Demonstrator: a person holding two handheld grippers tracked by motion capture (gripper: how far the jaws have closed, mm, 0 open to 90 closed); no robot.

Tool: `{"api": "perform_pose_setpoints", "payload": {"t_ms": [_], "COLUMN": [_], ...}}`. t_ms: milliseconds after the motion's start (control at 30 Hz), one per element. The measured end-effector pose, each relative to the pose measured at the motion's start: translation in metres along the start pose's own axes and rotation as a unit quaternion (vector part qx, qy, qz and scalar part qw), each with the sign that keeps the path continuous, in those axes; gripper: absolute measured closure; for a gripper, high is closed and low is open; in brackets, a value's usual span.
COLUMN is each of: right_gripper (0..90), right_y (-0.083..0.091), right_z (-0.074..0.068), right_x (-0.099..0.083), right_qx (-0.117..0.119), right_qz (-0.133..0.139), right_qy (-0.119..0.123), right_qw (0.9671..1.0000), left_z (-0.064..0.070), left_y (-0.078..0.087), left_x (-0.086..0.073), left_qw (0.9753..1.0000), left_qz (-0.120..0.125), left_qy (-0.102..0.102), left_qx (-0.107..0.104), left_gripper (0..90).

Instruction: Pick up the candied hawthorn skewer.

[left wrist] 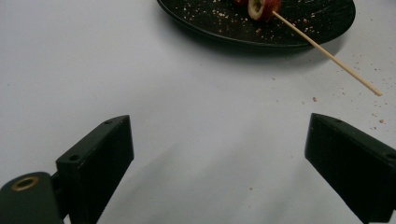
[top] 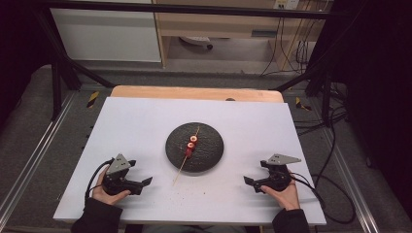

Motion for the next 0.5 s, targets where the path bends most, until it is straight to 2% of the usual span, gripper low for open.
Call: {"api": "perform_pose_setpoints", "payload": {"t_ms": [500], "right_gripper": [1.0], "right_y": [0.002], "right_z": [-0.001], "right_x": [0.000], "right_qx": [-0.003], "right_qz": [0.000], "right_qy": [0.003], "right_qw": [1.0000], "left_z": [0.012], "left_y": [0.003], "left_x": [0.010], "left_qw": [1.0000], "left_qz": [-0.001], "left_qy": [-0.005], "left_qx": [-0.003], "left_gripper": [8.7]}}
Point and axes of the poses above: each handheld gripper's, and its own axes: y roughly backward along the jaws, x roughly out of its top, z roughly to its right, the point moved 9 cm from there along -y, roughly forward along the jaws, and after that the axes turned 14 degrees about x, right-handed, at the moved point
